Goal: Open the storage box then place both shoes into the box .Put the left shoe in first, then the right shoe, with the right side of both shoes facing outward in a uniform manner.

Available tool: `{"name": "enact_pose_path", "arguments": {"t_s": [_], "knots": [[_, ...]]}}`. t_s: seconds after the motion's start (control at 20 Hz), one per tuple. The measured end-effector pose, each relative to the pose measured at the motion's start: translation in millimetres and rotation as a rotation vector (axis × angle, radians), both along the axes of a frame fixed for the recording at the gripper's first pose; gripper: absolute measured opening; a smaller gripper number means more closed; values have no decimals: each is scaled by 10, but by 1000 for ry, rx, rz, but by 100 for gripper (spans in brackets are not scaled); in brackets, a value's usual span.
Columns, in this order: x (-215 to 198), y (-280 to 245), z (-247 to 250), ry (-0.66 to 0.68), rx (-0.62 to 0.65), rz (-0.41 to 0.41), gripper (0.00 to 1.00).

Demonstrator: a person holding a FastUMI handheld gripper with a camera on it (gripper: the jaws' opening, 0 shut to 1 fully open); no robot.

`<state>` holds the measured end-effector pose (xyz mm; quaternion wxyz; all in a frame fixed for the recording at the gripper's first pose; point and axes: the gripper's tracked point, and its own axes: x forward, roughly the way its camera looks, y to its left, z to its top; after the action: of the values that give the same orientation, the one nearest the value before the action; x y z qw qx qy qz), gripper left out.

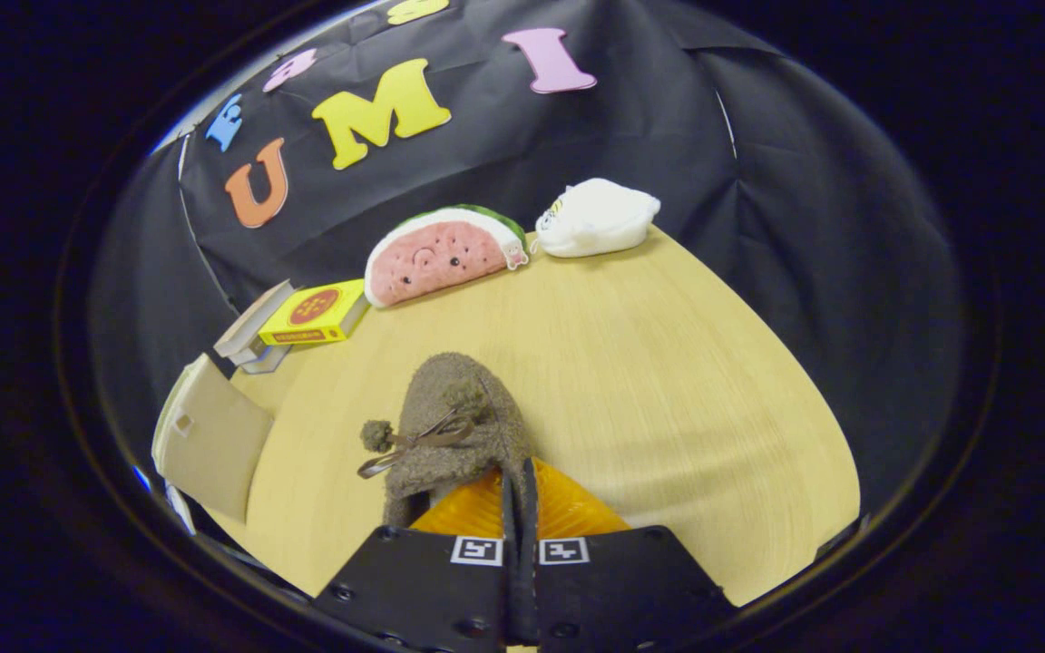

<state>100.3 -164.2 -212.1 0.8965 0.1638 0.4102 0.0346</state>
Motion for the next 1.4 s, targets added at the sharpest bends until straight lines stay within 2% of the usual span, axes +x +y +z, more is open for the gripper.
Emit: {"name": "enact_pose_path", "arguments": {"t_s": [0.25, 0.5, 0.7, 0.9, 1.1, 1.4], "knots": [[78, 734, 698, -62, 11, 28, 0], [35, 1869, 1310, -90, 141, 47, 0], [-13, 2785, 1600, -76, 217, 34, 0], [-6, 3607, 1875, -75, 240, 31, 0], [-45, 4212, 1899, -121, 171, 43, 0], [-73, 4557, 1593, -117, 86, -40, 0]]}}
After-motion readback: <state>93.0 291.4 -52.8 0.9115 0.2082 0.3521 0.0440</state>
